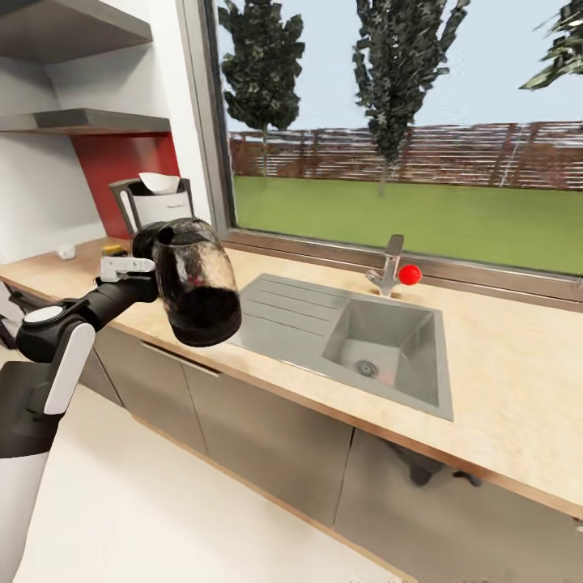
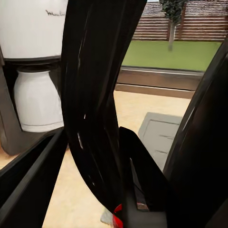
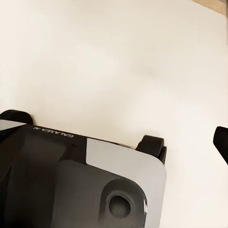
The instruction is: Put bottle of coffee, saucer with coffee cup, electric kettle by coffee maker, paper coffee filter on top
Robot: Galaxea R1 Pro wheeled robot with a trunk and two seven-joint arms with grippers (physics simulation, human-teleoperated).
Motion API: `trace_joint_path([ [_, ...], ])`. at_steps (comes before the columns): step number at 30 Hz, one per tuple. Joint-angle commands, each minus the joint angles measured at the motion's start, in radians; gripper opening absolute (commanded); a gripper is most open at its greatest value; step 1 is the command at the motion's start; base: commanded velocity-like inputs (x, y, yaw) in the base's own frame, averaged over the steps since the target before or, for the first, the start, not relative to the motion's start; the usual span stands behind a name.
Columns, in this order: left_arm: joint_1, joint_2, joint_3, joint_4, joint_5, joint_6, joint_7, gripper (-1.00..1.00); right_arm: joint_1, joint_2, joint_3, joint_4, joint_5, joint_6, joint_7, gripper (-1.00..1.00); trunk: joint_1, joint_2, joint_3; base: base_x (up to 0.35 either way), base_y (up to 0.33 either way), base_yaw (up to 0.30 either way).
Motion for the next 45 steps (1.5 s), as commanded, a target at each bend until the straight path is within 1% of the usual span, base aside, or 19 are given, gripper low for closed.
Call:
trace_joint_path([
  [1, -0.001, 0.001, 0.000, -0.001, 0.000, 0.005, -0.002, -1.00, -0.001, -0.001, 0.006, -0.001, -0.010, 0.009, 0.001, 1.00, 0.000, -0.001, -0.001, 0.000, 0.059, -0.225],
  [6, -0.001, 0.001, 0.000, 0.000, 0.000, 0.005, -0.002, -1.00, -0.001, -0.001, 0.006, -0.002, -0.010, 0.006, 0.000, 1.00, 0.000, -0.001, -0.001, 0.000, 0.184, -0.128],
  [17, -0.001, 0.001, 0.000, 0.001, 0.000, 0.005, -0.002, -1.00, -0.001, -0.001, 0.006, -0.002, -0.010, 0.007, 0.001, 1.00, 0.000, -0.001, -0.001, 0.000, 0.276, -0.011],
  [30, -0.001, 0.001, 0.000, 0.005, -0.005, 0.005, -0.001, -1.00, -0.001, -0.001, 0.006, -0.001, -0.010, 0.002, -0.002, 1.00, 0.000, -0.001, -0.001, 0.149, 0.131, 0.000],
  [41, -0.001, 0.001, 0.000, 0.006, -0.005, 0.005, -0.001, -1.00, -0.001, -0.001, 0.006, -0.001, -0.010, 0.003, 0.000, 1.00, 0.000, -0.001, -0.001, 0.059, 0.089, -0.002],
  [45, -0.001, 0.002, 0.000, 0.006, -0.005, 0.004, -0.001, -1.00, -0.001, -0.002, 0.006, -0.001, -0.010, 0.003, 0.000, 1.00, 0.000, -0.001, -0.001, 0.015, 0.027, -0.168],
])
